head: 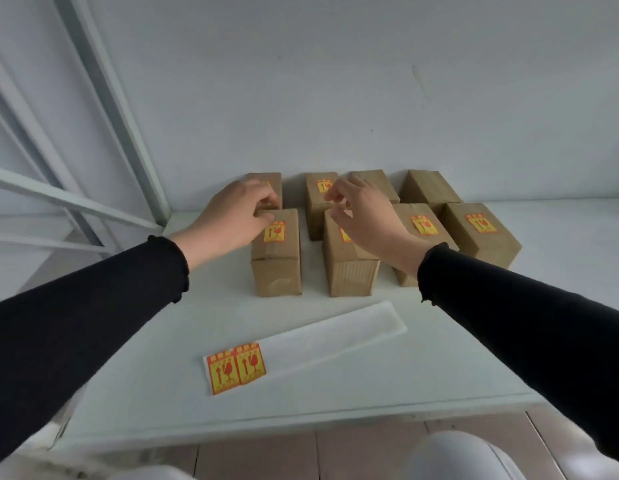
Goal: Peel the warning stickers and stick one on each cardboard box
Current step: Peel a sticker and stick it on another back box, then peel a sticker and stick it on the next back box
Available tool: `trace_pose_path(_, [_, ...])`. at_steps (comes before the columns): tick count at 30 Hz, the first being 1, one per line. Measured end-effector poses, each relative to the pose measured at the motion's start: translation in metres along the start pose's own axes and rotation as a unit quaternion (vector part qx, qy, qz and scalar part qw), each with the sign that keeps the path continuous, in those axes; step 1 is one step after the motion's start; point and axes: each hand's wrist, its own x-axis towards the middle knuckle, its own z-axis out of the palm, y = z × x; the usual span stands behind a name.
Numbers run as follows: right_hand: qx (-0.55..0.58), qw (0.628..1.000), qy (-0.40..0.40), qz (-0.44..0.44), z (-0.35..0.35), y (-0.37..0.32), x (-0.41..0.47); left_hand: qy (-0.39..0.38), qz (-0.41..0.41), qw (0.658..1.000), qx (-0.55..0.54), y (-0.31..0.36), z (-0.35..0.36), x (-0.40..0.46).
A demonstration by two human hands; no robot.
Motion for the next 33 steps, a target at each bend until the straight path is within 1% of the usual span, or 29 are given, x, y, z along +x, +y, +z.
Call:
trace_pose_path(2, [0.028,0.999,-0.010,-0.022,0.003,-0.021,-0.028,-0.004,-0.003,1.000,-0.004,-0.004,-0.002,-0.037])
trace_pose_path(4, [0.055,0.998,-0.035,-0.023,0.012,-0.040,-0.056,-0.032,-0.020,0.999,-0.001,-0.009,0.003,-0.074])
trace_pose_path(7, [0.083,0.992,-0.096,-0.016,0.039,-0.065,-0.094,-0.111,-0.078,0.991,0.005,-0.017,0.021,-0.120])
trace_pose_path(10, [0.114,0.983,-0.145,0.001,0.066,-0.085,-0.118,-0.205,-0.151,0.967,0.015,-0.025,0.041,-0.151])
trace_pose_path(12, [0.118,0.980,-0.162,0.006,0.081,-0.095,-0.130,-0.237,-0.174,0.955,0.026,-0.027,0.053,-0.164])
trace_pose_path(14, [0.111,0.978,-0.176,0.010,0.093,-0.097,-0.140,-0.222,-0.176,0.958,0.027,-0.025,0.061,-0.171])
trace_pose_path(16, [0.104,0.977,-0.186,0.023,0.099,-0.095,-0.149,-0.215,-0.190,0.958,0.005,-0.020,0.066,-0.173])
trace_pose_path(19, [0.097,0.977,-0.185,0.043,0.099,-0.089,-0.158,-0.221,-0.221,0.948,-0.054,-0.013,0.072,-0.171])
trace_pose_path(21, [0.099,0.977,-0.179,0.055,0.098,-0.086,-0.162,-0.204,-0.237,0.943,-0.111,-0.010,0.077,-0.172])
trace_pose_path(24, [0.115,0.977,-0.159,0.078,0.095,-0.083,-0.166,-0.168,-0.272,0.918,-0.232,-0.002,0.076,-0.175])
trace_pose_path(27, [0.136,0.979,-0.123,0.090,0.090,-0.084,-0.168,-0.163,-0.282,0.890,-0.320,0.001,0.072,-0.178])
trace_pose_path(30, [0.147,0.981,-0.088,0.090,0.086,-0.090,-0.169,-0.156,-0.284,0.866,-0.382,0.002,0.069,-0.181])
trace_pose_path(33, [0.154,0.980,-0.067,0.109,0.085,-0.094,-0.170,-0.150,-0.287,0.852,-0.412,0.005,0.067,-0.181])
